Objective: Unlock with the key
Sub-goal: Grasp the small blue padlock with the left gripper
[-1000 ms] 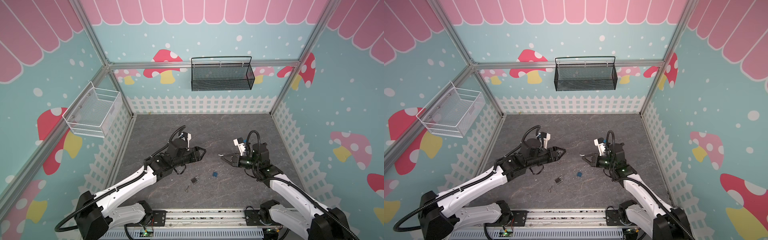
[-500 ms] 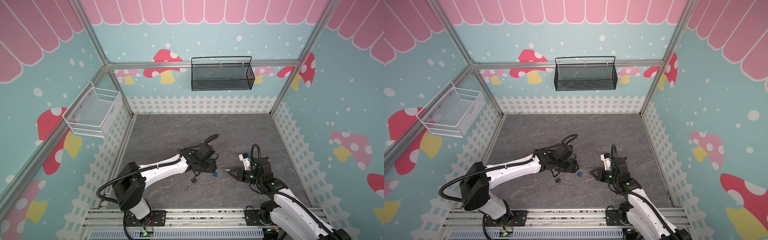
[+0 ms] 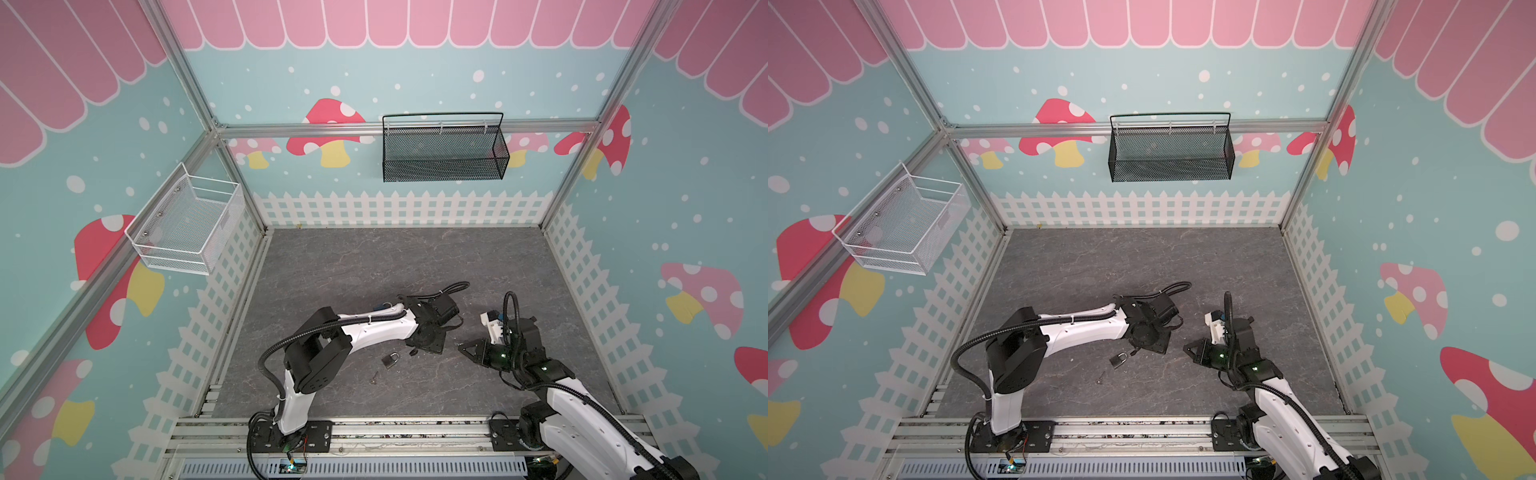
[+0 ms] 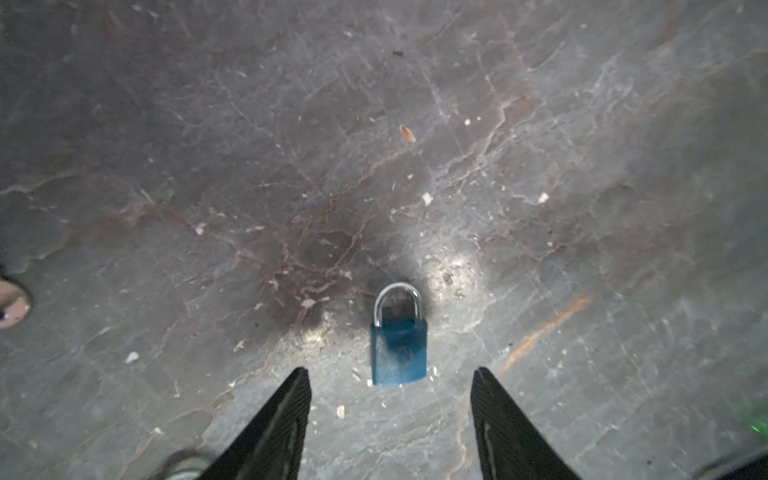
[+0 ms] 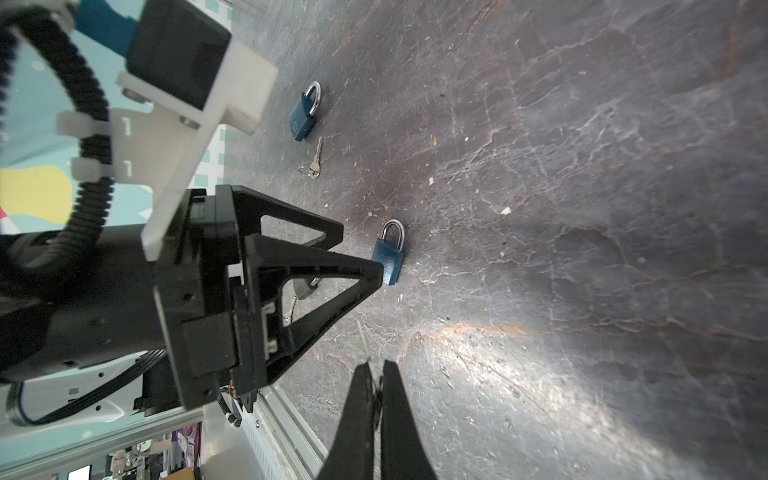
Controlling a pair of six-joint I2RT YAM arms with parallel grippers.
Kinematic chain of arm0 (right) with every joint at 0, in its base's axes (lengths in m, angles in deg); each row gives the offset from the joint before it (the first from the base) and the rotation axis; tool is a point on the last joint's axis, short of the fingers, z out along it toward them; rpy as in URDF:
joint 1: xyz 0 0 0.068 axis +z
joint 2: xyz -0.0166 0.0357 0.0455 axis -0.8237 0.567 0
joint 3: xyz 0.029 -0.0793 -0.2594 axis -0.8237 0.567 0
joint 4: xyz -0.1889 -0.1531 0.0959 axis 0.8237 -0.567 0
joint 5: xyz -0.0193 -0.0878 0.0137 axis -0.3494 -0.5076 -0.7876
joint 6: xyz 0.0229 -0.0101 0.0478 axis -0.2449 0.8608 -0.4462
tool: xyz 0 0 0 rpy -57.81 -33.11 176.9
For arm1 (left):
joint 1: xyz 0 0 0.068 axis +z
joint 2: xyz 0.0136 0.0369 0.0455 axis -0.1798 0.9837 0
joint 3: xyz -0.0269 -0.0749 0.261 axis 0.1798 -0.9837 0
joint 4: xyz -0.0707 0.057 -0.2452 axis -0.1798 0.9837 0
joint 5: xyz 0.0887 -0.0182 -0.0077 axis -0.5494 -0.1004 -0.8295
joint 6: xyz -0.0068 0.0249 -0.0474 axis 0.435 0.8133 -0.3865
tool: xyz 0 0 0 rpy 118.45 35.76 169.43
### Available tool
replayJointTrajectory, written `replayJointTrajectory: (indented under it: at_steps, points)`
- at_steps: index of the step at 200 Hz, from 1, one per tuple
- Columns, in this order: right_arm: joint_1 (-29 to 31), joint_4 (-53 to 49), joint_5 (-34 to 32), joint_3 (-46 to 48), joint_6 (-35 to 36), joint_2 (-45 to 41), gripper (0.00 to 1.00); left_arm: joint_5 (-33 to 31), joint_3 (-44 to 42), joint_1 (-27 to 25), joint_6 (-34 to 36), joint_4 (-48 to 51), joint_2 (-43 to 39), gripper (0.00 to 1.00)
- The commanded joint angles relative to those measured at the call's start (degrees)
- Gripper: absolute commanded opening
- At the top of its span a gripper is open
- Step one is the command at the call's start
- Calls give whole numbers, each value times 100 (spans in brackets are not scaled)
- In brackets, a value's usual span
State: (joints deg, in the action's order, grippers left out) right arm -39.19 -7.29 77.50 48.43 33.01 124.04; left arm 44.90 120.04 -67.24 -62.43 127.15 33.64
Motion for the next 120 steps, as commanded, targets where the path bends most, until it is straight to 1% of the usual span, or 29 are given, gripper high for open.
replayJointTrajectory:
  at_steps: [1, 26, 43, 58, 73, 80, 100, 120]
  points:
    - [-51, -89, -57, 57, 88, -12, 0, -261, 256, -69, 77, 381, 236, 57]
    - [-69, -89, -38, 51, 114, 12, 0, -256, 418, -87, 76, 440, 445, 55]
    - [-78, -89, -33, 56, 117, 3, 0, -219, 505, -107, 35, 469, 568, 50]
    - [-88, -80, -44, 69, 135, 1, 0, -232, 564, -140, 13, 483, 666, 50]
    - [-89, -76, -39, 74, 141, 3, 0, -319, 652, -164, -27, 590, 771, 48]
    - [-98, -68, -21, 72, 154, 11, 0, -365, 688, -172, -37, 646, 821, 46]
    - [-107, -87, 8, 57, 171, -5, 0, -673, 792, -240, -74, 903, 939, 43]
    - [-107, -71, 30, 52, 184, -40, 0, -730, 764, -294, -168, 1020, 1000, 41]
